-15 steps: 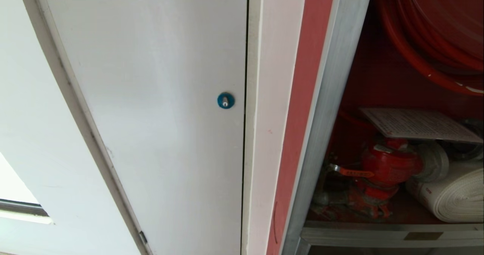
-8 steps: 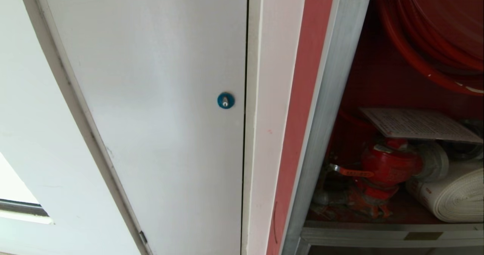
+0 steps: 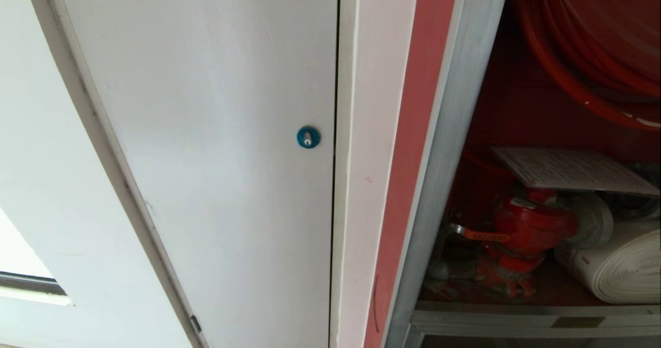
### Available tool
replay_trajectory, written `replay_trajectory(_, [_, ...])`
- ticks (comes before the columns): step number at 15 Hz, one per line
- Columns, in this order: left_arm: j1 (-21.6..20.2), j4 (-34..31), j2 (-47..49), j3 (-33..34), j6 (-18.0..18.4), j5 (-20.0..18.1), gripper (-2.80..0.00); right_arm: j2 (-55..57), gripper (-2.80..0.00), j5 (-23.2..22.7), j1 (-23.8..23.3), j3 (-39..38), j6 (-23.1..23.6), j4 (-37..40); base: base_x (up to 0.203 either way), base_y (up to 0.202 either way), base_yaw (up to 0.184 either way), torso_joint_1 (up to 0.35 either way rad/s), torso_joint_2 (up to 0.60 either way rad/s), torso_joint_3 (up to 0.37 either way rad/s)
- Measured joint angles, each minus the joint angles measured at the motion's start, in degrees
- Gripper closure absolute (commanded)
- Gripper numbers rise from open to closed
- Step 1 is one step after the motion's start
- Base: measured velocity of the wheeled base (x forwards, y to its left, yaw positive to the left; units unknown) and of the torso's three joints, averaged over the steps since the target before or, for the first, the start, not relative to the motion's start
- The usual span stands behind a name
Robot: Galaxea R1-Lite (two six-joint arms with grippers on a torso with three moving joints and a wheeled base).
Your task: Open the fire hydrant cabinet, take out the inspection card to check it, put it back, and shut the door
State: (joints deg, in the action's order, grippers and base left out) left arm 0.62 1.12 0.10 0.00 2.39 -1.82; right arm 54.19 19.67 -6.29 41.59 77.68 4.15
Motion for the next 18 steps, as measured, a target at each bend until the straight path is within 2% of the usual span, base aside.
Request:
replay_trajectory(3, [0.00, 0.00, 0.00, 0.00, -0.02, 0.00, 0.00, 3.18, -2.80, -1.26, -0.50, 0.76, 1.25, -1.20, 0.000, 0.000, 0.000, 0.000, 0.00, 0.000])
replay_trajectory(6, [0.00, 0.00, 0.00, 0.00, -0.02, 0.02, 0.00, 4.86, -2.80, -0.82, -1.29, 1.21, 5.15, -1.40, 0.000, 0.000, 0.000, 0.000, 0.00, 0.000])
replay_trajectory(8, [0.00, 0.00, 0.00, 0.00, 0.00, 0.02, 0.00, 6.18, -2.80, -0.58, -1.69, 1.27, 5.53, -3.30, 0.000, 0.000, 0.000, 0.000, 0.00, 0.000])
replay_trajectory(12, [0.00, 0.00, 0.00, 0.00, -0.02, 0.02, 0.00, 9.27, -2.80, 3.09, -3.24, 1.65, 9.09, -7.95, 0.000, 0.000, 0.000, 0.000, 0.00, 0.000])
replay_trajectory(14, [0.00, 0.00, 0.00, 0.00, -0.02, 0.00, 0.00, 11.94, -2.80, 1.75, -3.55, 1.67, 9.08, -10.61, 0.000, 0.000, 0.000, 0.000, 0.00, 0.000])
replay_trajectory(18, [0.00, 0.00, 0.00, 0.00, -0.05, 0.02, 0.00, 17.60, -2.80, -4.85, -4.37, 1.51, 8.48, -18.33, 0.000, 0.000, 0.000, 0.000, 0.00, 0.000])
